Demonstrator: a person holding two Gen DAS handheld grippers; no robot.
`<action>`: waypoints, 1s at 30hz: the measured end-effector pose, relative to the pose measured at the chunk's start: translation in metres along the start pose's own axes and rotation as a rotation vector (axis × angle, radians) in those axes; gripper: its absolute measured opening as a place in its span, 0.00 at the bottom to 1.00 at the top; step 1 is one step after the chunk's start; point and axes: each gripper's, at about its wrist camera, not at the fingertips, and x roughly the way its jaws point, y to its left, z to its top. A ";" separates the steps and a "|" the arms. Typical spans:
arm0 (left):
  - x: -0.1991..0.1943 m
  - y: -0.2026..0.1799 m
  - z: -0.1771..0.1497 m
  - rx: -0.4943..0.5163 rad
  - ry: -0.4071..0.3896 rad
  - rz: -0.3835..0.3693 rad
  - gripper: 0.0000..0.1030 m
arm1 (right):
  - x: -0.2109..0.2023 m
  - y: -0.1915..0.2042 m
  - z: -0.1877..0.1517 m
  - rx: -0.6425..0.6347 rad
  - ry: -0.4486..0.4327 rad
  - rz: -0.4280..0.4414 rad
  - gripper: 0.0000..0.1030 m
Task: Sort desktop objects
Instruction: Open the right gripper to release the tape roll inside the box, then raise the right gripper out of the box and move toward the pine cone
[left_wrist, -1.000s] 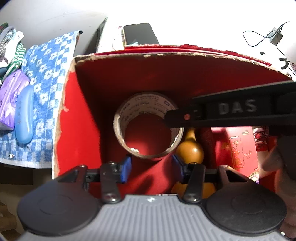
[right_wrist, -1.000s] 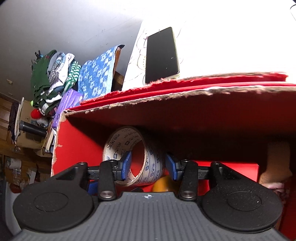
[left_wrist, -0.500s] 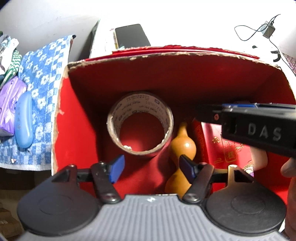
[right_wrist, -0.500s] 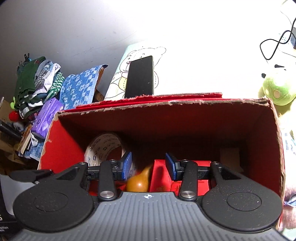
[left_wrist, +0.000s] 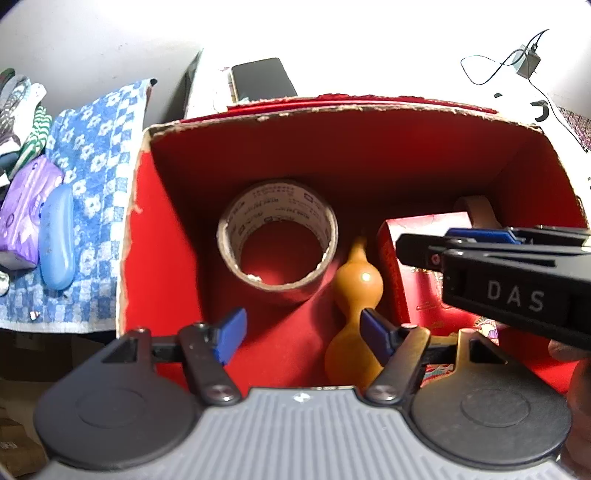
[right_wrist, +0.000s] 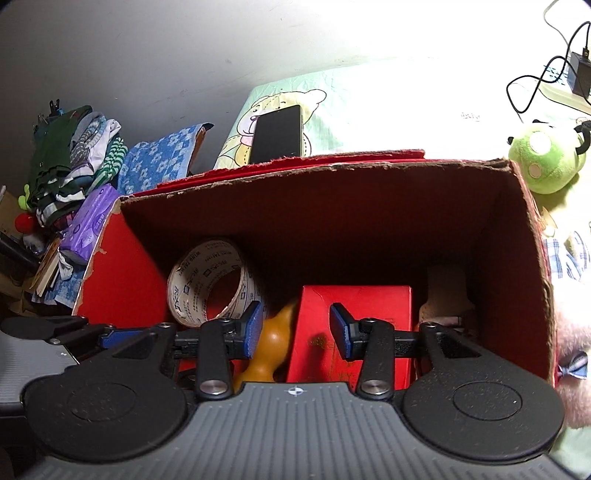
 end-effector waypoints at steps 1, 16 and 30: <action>-0.002 0.000 -0.001 -0.004 -0.012 0.001 0.70 | -0.001 -0.001 -0.001 0.007 0.003 0.000 0.43; -0.037 -0.004 -0.019 -0.041 -0.111 0.073 0.70 | -0.028 0.001 -0.021 0.000 -0.051 -0.009 0.42; -0.059 -0.012 -0.039 -0.121 -0.137 0.115 0.70 | -0.059 0.001 -0.036 -0.053 -0.133 -0.063 0.42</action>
